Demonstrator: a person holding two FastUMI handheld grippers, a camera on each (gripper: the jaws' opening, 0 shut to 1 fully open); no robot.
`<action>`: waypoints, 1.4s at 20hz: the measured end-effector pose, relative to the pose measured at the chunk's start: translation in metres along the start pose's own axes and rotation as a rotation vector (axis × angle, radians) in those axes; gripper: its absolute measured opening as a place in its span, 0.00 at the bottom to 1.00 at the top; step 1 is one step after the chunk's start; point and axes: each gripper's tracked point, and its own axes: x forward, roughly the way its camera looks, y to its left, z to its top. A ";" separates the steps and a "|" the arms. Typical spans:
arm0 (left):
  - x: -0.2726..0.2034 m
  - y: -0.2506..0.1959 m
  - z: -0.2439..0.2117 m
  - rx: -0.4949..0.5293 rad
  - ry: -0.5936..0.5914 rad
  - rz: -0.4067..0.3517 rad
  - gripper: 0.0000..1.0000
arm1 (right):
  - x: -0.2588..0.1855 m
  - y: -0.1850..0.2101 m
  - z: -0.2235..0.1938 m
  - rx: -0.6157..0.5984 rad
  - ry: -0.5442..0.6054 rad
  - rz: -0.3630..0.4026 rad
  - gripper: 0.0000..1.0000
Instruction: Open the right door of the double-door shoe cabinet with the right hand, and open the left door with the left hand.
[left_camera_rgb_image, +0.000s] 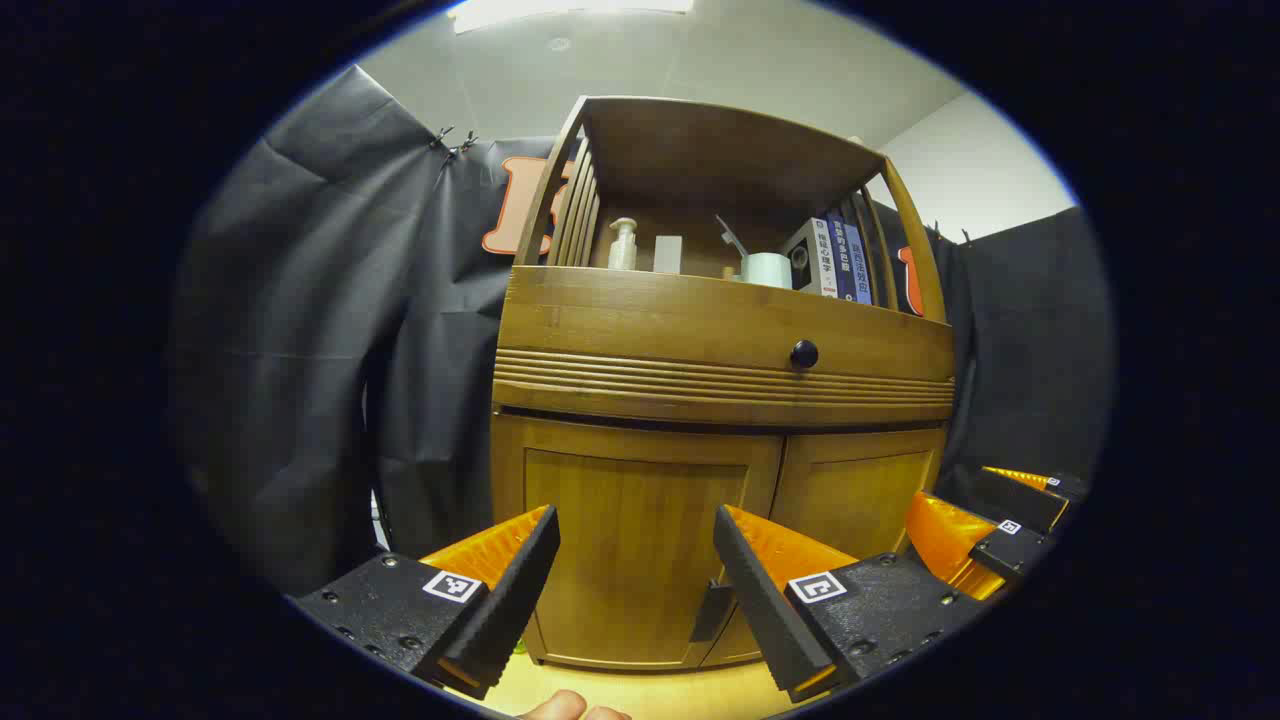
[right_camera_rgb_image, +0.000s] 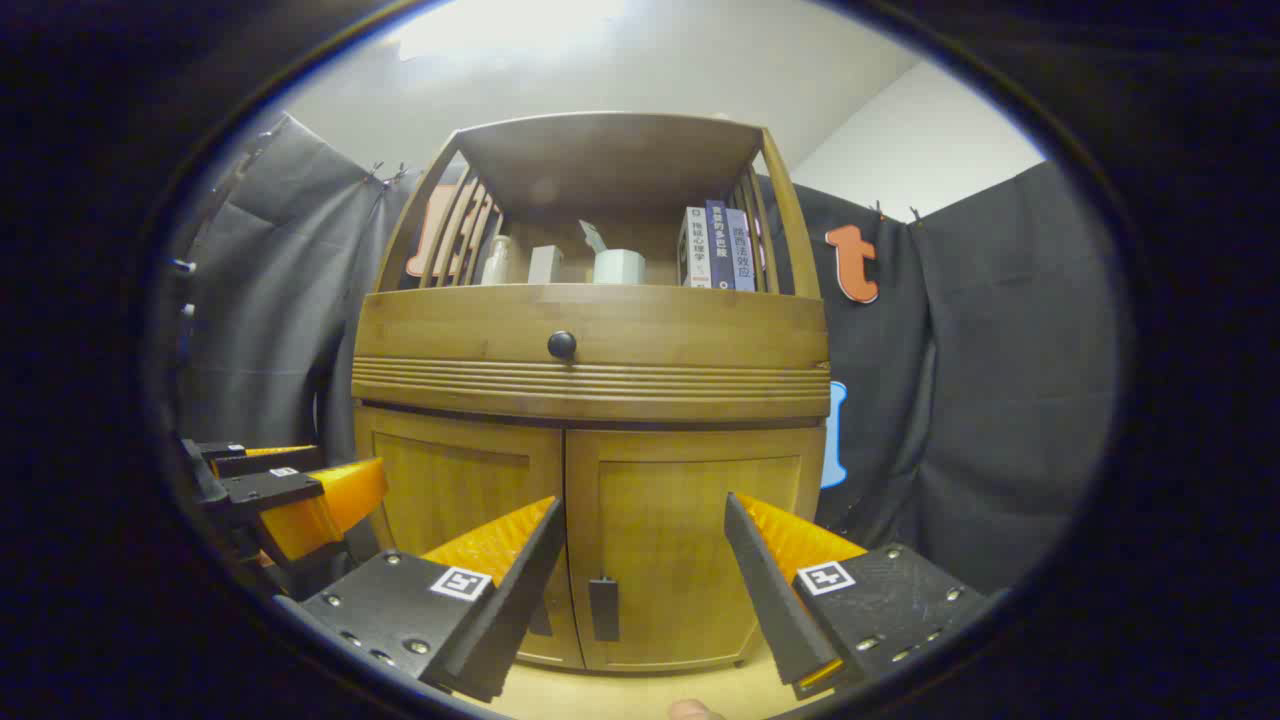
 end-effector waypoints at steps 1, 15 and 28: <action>-0.001 0.003 -0.001 0.005 0.000 0.010 0.92 | 0.001 0.001 -0.002 0.002 0.006 0.006 0.93; -0.008 0.037 0.006 0.010 -0.020 0.130 0.92 | 0.021 0.016 -0.026 0.001 0.053 0.068 0.93; -0.034 0.095 0.013 0.065 -0.025 0.274 0.92 | 0.088 0.030 -0.151 0.013 0.306 0.087 0.68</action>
